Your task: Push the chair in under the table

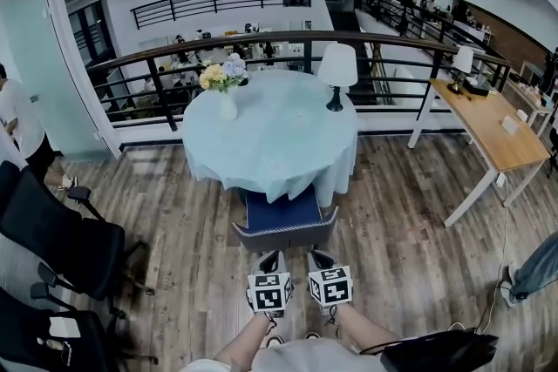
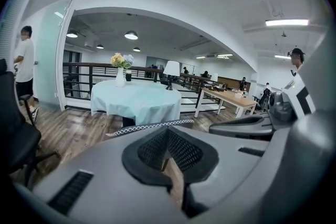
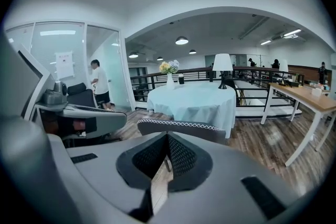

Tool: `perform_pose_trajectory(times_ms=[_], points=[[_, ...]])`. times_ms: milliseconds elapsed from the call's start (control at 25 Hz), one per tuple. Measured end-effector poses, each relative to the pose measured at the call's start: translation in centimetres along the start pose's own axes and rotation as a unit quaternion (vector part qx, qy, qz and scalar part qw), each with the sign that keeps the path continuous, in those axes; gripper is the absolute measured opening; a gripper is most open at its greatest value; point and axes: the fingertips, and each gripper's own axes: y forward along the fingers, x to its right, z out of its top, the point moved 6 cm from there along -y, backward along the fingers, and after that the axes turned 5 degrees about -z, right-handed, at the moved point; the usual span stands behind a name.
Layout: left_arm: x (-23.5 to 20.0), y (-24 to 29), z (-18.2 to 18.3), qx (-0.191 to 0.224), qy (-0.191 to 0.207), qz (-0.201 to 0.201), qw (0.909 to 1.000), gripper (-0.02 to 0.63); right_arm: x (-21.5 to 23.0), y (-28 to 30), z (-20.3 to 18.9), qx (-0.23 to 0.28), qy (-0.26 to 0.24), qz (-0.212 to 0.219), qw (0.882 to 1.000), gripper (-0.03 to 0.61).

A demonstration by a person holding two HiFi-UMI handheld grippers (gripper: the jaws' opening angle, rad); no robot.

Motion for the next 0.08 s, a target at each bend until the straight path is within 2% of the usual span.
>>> perform_pose_trajectory(times_ms=[80], points=[[-0.14,0.2,-0.09,-0.001,0.003,0.001,1.0,0.005,0.07,0.19,-0.06,-0.001,0.002,-0.003,1.0,0.017]])
